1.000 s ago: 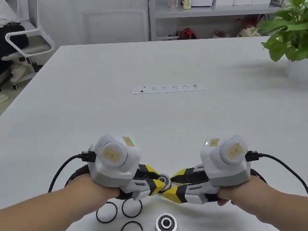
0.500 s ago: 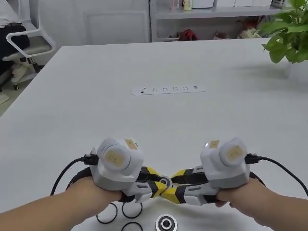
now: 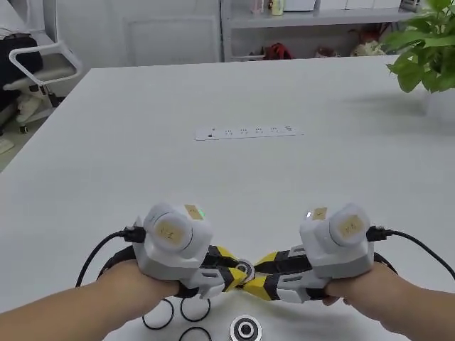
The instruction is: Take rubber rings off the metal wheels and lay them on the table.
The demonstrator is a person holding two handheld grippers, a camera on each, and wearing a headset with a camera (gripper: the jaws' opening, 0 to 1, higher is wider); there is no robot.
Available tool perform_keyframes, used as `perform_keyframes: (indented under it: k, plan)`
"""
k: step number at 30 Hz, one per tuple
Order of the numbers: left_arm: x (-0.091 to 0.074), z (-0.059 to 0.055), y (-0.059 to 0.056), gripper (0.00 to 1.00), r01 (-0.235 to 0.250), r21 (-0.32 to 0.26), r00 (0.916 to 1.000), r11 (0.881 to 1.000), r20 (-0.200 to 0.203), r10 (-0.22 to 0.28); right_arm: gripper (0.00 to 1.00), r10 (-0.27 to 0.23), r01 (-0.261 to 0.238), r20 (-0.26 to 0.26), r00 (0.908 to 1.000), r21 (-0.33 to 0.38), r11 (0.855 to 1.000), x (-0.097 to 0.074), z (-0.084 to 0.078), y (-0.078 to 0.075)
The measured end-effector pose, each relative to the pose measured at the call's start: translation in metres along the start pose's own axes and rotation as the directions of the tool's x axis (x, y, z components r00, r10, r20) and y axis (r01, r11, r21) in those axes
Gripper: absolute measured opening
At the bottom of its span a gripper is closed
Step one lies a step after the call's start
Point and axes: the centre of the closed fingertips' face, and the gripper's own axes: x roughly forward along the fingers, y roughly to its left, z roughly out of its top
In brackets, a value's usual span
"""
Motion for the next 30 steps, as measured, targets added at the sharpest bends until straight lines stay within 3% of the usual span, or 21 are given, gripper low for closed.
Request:
perform_keyframes:
  k: [20, 30]
  plan:
    - [-0.0003, -0.0013, -0.0004, 0.13, 0.004, -0.009, 1.0000, 1.000, 0.001, -0.004, 0.10, 0.003, -0.003, -0.007, 1.0000, 0.026, 1.000, -0.0038, -0.0048, 0.0000]
    - [-0.0006, -0.0016, 0.0000, 0.13, -0.003, -0.016, 1.0000, 1.000, 0.003, 0.003, 0.04, 0.005, -0.006, 0.001, 1.0000, 0.078, 0.997, -0.0057, -0.0057, -0.0002]
